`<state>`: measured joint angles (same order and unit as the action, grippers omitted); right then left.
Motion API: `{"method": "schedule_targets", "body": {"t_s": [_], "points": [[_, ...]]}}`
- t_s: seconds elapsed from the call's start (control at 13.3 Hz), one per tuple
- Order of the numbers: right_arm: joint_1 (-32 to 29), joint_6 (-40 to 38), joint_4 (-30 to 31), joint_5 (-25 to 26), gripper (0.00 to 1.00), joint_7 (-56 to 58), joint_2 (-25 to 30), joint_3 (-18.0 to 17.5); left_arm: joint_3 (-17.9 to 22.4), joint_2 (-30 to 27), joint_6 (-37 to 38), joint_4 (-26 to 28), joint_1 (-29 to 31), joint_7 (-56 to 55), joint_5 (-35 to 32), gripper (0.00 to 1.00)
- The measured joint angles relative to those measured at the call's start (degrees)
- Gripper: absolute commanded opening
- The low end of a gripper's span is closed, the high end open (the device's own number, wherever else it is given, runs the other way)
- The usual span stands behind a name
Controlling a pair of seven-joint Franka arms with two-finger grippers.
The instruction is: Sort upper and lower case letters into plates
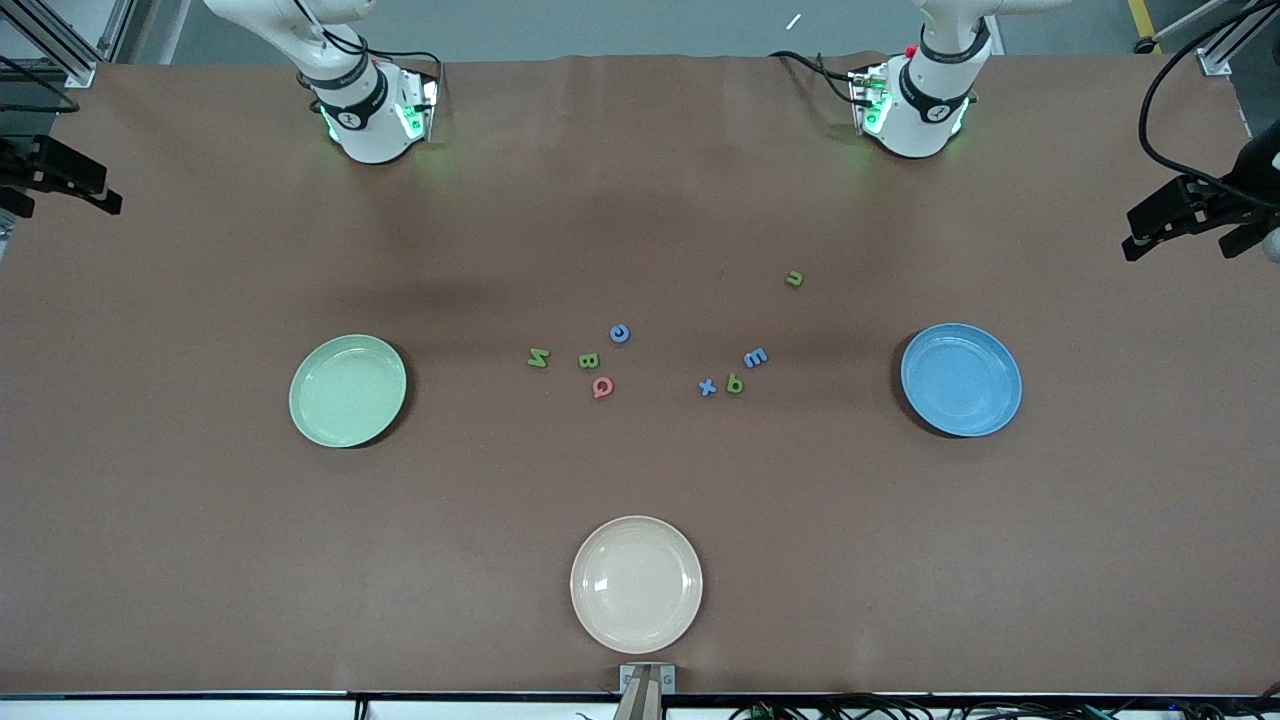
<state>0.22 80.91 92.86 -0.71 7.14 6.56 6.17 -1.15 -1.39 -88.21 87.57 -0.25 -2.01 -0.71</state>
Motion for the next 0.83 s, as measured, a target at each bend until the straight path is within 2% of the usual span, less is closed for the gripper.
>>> {"method": "schedule_targets", "body": {"t_s": [0.6, 0.83], "points": [[1.31, 0.04, 0.26, 0.02, 1.0, -2.06, 0.0, -0.39, -0.06, 0.05, 0.06, 0.58, -0.14, 0.0, 0.0, 1.0], [1.29, 0.45, 0.27, 0.05, 1.0, -2.32, 0.03, -0.38, -2.31, 0.83, 0.99, 3.04, -1.08, -0.07, 1.66, 1.0]]}}
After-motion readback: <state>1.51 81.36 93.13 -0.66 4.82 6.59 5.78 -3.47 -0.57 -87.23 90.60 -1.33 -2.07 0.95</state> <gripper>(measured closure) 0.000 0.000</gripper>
